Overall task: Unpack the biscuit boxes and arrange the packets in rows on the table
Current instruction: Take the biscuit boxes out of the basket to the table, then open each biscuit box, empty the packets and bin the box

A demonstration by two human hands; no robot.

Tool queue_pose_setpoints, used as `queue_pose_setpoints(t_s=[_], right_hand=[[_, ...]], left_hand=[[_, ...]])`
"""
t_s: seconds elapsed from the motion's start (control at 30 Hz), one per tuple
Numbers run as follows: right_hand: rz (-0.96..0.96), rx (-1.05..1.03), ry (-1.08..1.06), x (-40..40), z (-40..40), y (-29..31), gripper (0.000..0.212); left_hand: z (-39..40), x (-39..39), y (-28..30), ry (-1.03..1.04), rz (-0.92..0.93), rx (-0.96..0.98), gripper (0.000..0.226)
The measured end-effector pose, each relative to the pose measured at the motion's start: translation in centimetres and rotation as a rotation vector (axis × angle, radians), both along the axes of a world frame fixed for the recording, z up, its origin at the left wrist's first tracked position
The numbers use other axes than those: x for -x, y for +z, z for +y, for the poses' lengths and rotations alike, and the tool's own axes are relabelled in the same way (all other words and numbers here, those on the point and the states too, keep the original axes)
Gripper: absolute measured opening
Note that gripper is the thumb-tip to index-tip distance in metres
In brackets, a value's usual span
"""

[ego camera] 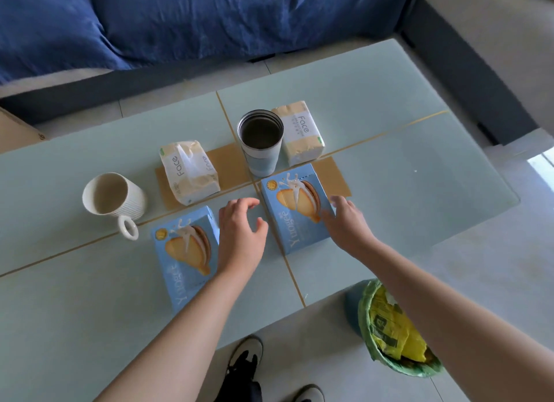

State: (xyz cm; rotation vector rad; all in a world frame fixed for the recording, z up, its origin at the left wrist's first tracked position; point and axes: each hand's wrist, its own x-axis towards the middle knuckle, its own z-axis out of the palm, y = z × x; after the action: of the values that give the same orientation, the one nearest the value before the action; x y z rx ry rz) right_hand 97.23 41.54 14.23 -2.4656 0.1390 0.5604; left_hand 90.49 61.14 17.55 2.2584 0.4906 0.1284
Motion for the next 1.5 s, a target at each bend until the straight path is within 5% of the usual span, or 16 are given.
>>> queue_pose_setpoints(t_s=[0.53, 1.03, 1.23, 1.5], right_hand=[[-0.18, 0.021, -0.096, -2.3, 2.5, -3.4, 0.04], [-0.244, -0.178, -0.163, -2.9, 1.0, -4.4, 0.051], [-0.325, -0.181, -0.181, -2.2, 0.7, -4.3, 0.056], [-0.421, -0.307, -0.268, -0.6, 1.1, -3.4, 0.045]], left_hand=[[1.9, -7.1, -7.8, 0.055, 0.109, 0.346, 0.012], [1.0, -7.9, -9.7, -0.169, 0.128, 0.498, 0.066], [-0.1, -7.9, -8.8, -0.272, 0.128, 0.556, 0.027], [-0.6, -7.8, -8.2, -0.293, -0.043, 0.548, 0.036]])
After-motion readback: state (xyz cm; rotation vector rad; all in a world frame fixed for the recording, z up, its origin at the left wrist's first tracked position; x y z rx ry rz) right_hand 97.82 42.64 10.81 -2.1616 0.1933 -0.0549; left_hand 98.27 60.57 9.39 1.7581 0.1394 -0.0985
